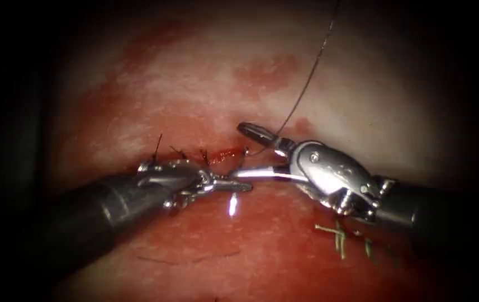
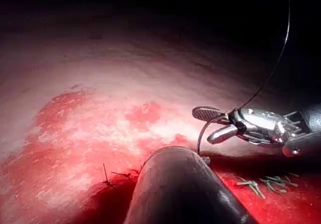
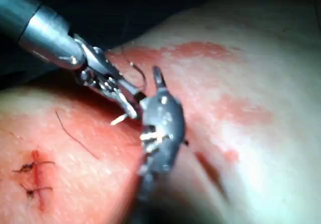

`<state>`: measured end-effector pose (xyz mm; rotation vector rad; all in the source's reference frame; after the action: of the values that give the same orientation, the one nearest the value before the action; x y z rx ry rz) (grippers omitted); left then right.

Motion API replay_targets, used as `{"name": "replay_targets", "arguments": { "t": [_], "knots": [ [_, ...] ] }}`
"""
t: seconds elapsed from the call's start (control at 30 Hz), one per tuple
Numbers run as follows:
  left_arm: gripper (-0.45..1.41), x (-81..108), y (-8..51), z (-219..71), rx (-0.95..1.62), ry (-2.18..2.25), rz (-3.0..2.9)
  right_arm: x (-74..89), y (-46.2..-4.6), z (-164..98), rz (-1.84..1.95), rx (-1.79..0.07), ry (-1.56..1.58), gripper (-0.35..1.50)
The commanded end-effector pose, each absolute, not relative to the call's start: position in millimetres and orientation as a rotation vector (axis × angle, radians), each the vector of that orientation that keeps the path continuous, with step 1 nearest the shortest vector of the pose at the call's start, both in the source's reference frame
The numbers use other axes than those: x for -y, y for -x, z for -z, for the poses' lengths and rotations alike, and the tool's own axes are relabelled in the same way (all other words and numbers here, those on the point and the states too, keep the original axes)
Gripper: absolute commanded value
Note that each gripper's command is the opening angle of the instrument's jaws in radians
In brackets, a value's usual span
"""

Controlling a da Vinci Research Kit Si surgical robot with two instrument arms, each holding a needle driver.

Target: Wound Closure

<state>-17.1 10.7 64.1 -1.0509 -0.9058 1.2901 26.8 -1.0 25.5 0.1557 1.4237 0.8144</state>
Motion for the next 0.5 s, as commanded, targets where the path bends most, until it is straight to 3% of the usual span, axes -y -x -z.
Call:
{"name": "replay_targets", "arguments": {
  "t": [0.03,0.17,0.27,0.4,0.5],
  "knots": [
    [-0.45,-11.1,17.6,-64.4,0.905,1.048,-1.295,0.7,-27.7,-25.9,-0.827,-1.414,-0.169,0.74],
    [-0.45,-11.1,17.6,-64.3,0.905,1.047,-1.295,0.4,-27.7,-26.3,-0.868,-1.382,-0.188,0.61],
    [-0.45,-11.2,17.6,-64.1,0.906,1.046,-1.293,0.4,-27.6,-26.4,-0.866,-1.358,-0.187,0.37],
    [-0.45,-11.2,17.6,-64.1,0.906,1.046,-1.293,0.6,-27.5,-26.3,-0.863,-1.361,-0.190,-0.10],
    [-0.45,-11.2,17.6,-64.0,0.905,1.046,-1.293,0.6,-27.6,-26.2,-0.854,-1.358,-0.200,-0.28]
  ]
}}
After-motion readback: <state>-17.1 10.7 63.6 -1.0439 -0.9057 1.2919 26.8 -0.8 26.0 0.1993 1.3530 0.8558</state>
